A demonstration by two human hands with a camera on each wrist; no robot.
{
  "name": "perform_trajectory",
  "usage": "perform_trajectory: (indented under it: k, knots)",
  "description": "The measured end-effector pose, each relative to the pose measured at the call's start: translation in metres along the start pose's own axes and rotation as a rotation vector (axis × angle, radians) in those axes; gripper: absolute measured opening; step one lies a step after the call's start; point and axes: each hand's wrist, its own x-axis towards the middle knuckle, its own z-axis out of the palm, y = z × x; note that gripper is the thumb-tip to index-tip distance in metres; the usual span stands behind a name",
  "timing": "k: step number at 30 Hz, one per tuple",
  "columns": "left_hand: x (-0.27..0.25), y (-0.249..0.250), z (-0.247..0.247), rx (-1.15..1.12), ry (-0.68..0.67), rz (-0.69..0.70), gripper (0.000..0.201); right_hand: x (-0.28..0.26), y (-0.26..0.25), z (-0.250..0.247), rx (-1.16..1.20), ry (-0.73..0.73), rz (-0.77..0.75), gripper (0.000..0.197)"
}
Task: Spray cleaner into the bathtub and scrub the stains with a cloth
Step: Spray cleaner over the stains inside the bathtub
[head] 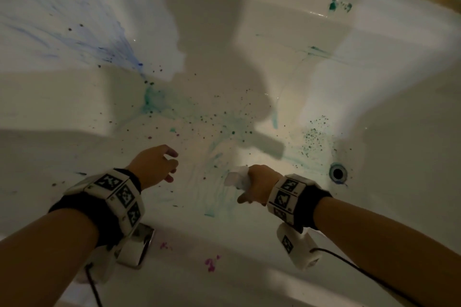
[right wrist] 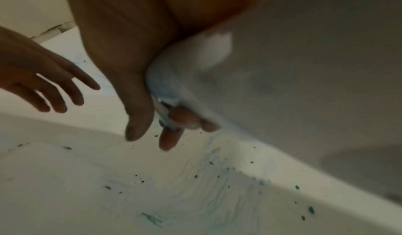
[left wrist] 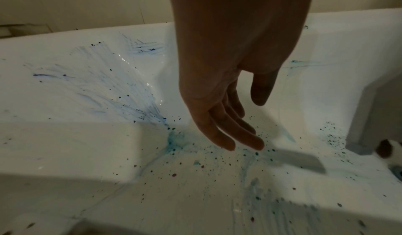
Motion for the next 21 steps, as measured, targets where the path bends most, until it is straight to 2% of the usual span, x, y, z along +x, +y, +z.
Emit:
perform_trajectory:
  k: [3, 7, 9, 11, 13, 15, 17, 21]
  knots:
    - [0.002, -0.004, -0.004, -0.013, 0.008, 0.006, 0.023, 0.005, -0.007, -0.005, 0.061, 0.112, 0.024, 0.039]
    - [0.002, -0.009, -0.009, -0.016, 0.010, 0.002, 0.023, 0.003, -0.023, -0.013, 0.185, -0.003, -0.095, 0.041]
    - [0.000, -0.010, -0.010, -0.006, -0.001, 0.004, 0.024, -0.002, -0.033, -0.012, 0.070, -0.008, -0.132, 0.038]
    - [-0.003, -0.012, -0.012, 0.007, -0.015, -0.001, 0.024, -0.011, -0.041, -0.009, -0.107, 0.057, -0.155, 0.037]
    - [-0.009, -0.015, -0.014, 0.014, -0.029, -0.019, 0.024, -0.028, -0.045, -0.007, -0.130, 0.088, -0.172, 0.041]
    - [-0.016, -0.018, -0.016, 0.023, -0.037, -0.028, 0.025, -0.052, -0.045, -0.004, -0.105, 0.007, -0.221, 0.049]
    - [-0.026, -0.020, -0.017, 0.024, -0.039, -0.033, 0.026, -0.077, -0.042, 0.005, -0.183, -0.095, -0.261, 0.050]
    - [-0.045, -0.016, -0.016, 0.026, -0.051, -0.006, 0.026, -0.116, -0.028, 0.030, -0.368, -0.026, -0.272, 0.024]
